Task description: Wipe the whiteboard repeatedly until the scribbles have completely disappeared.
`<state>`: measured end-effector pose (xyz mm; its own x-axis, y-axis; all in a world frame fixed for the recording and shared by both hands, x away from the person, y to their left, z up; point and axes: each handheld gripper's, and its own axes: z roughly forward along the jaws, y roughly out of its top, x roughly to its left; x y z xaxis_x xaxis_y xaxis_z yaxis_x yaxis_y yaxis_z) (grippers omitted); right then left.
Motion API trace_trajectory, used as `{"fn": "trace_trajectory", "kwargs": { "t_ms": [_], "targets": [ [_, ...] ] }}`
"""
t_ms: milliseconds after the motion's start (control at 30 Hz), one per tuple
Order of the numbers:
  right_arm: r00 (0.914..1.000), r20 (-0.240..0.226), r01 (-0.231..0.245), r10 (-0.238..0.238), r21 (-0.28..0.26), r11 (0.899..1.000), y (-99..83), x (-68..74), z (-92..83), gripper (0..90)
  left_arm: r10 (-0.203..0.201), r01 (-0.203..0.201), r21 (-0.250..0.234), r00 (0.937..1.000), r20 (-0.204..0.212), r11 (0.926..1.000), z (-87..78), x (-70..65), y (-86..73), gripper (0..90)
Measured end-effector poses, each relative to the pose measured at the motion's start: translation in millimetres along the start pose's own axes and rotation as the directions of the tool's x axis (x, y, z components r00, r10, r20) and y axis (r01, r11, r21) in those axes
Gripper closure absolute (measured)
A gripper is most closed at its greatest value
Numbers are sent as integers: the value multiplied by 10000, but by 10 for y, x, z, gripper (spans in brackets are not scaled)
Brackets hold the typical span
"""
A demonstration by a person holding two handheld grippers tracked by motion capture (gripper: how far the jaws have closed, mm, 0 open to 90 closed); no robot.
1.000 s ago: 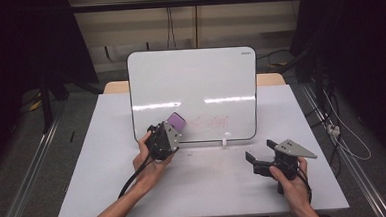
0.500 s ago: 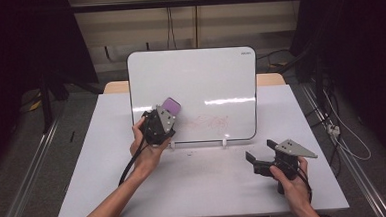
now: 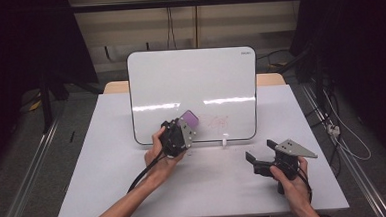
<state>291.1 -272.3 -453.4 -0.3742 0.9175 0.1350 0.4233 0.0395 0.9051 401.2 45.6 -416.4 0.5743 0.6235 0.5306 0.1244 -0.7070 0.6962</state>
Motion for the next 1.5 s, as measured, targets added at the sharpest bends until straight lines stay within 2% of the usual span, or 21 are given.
{"fn": "trace_trajectory", "kwargs": {
  "t_ms": [100,167,233,467,500,633,733,800,867,900,933,967,1000,1100,1200,1233,1267,1300,1400,1433,1500],
  "targets": [
    [10000,-4,-1,1,-3,10000,1,2,0,82,-827,833,68,9946,-631,9965,-14,366,11,414],
    [10000,8,-7,7,-18,10000,3,2,-4,82,-966,974,85,9933,-642,9952,-15,411,8,414],
    [10000,28,-18,18,-26,10000,3,0,-1,82,-839,848,87,9934,-780,9964,-6,336,28,414],
    [10000,-6,39,-39,-33,10000,9,12,0,82,-84,82,-75,9997,-212,9999,67,-66,165,414],
    [10000,-10,-4,4,-21,10000,7,8,-1,82,323,-323,-77,9995,-51,9994,85,-207,200,414],
    [10000,-5,-18,18,-28,10000,6,0,-2,82,490,-485,-151,9982,341,9987,109,-357,226,413],
    [10000,-30,-23,23,-30,10000,8,4,-8,82,950,-939,-228,9939,568,9953,120,-514,238,413],
    [10000,-36,-19,19,-27,10000,6,-2,-12,82,629,-610,-263,9949,784,9978,132,-467,241,413],
    [10000,-27,-39,39,-28,10000,6,-6,-14,82,534,-519,-235,9963,674,9984,132,-377,263,413],
    [10000,-12,-57,57,-39,10000,4,-16,-16,82,250,-236,-297,9987,449,9993,148,-225,309,414],
    [10000,-13,-69,68,-58,10000,4,-18,-17,82,250,-236,-297,9987,449,9993,148,-225,309,414],
    [10000,-8,-69,69,-44,10000,3,-20,-18,82,-240,246,-264,9994,231,9993,165,-47,370,414],
    [10000,-5,-70,70,-47,10000,4,-20,-18,82,-287,290,-300,9995,91,9991,173,26,400,414],
    [10000,-16,-57,57,-57,10000,6,-17,-18,82,-497,499,-234,9987,89,9985,190,73,448,414],
    [10000,-20,-58,58,-54,10000,7,-16,-15,82,14,-18,-395,10000,-86,9992,203,-55,476,414],
    [10000,-7,-66,66,-55,10000,7,-17,-14,82,146,-135,-428,9996,238,9990,219,-220,483,413],
    [10000,-12,-60,60,-52,10000,6,-16,-14,82,146,-135,-428,9996,238,9990,219,-220,483,413],
    [10000,-14,-54,54,-57,10000,6,-15,-16,82,416,-401,-442,9986,336,9982,223,-319,485,413],
    [10000,-14,-19,19,-79,10000,7,-12,-25,82,1065,-1023,-488,9899,933,9936,229,-671,463,413],
    [10000,-9,-27,27,-64,10000,6,-13,-25,82,1065,-1023,-488,9899,933,9936,229,-671,463,413],
    [10000,-13,-45,45,-73,10000,5,-18,-23,82,1585,-1545,-515,9835,870,9867,224,-806,460,413]
  ]
}}
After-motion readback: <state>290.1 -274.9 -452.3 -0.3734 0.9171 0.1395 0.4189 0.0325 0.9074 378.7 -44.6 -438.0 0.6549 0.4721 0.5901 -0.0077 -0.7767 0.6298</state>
